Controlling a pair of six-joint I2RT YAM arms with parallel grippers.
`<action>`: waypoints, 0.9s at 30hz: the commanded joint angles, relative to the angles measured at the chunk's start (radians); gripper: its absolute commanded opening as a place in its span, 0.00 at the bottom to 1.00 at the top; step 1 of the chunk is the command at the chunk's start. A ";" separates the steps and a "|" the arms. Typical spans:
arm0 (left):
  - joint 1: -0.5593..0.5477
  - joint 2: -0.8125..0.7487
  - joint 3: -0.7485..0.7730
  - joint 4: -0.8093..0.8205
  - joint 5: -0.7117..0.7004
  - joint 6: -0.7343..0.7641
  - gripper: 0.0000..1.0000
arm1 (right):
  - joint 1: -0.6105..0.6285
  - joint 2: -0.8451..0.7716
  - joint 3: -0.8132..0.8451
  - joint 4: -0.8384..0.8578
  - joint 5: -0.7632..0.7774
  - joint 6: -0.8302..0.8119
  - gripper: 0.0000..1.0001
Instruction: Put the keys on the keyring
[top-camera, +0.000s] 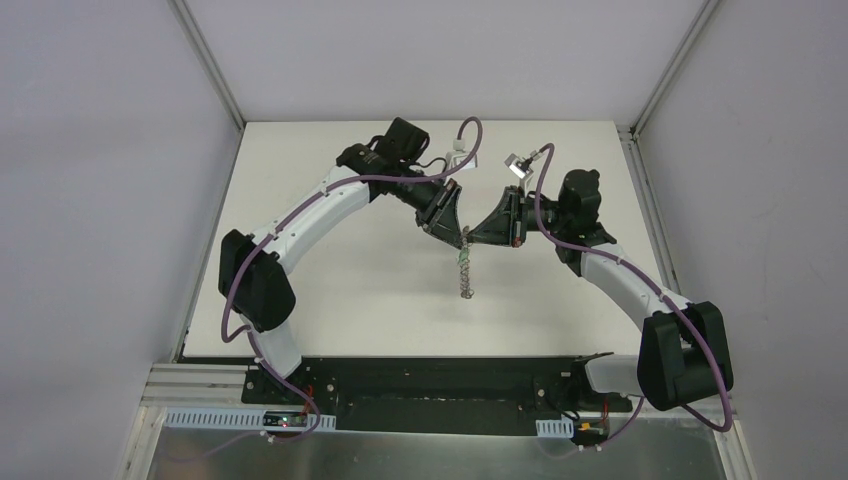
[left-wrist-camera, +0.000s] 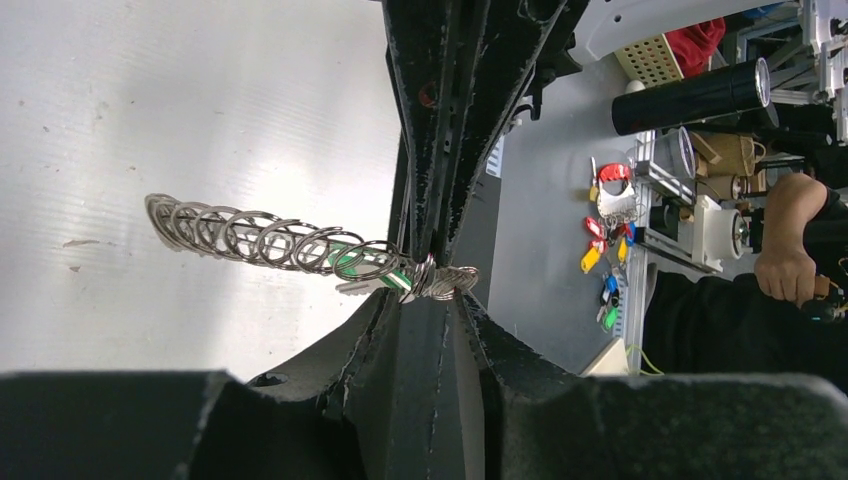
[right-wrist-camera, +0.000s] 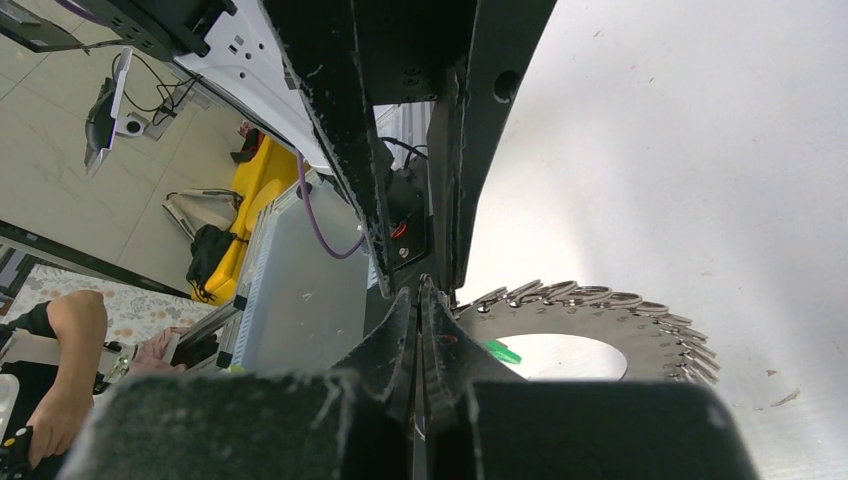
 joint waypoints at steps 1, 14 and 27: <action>-0.010 -0.019 -0.001 0.027 0.051 -0.014 0.26 | -0.004 -0.020 -0.003 0.075 -0.025 0.014 0.00; -0.014 -0.010 -0.014 0.058 0.075 -0.032 0.14 | -0.004 -0.019 -0.003 0.075 -0.021 0.013 0.00; -0.009 -0.016 -0.005 0.053 0.065 -0.032 0.00 | -0.006 -0.021 -0.009 0.069 -0.026 -0.008 0.00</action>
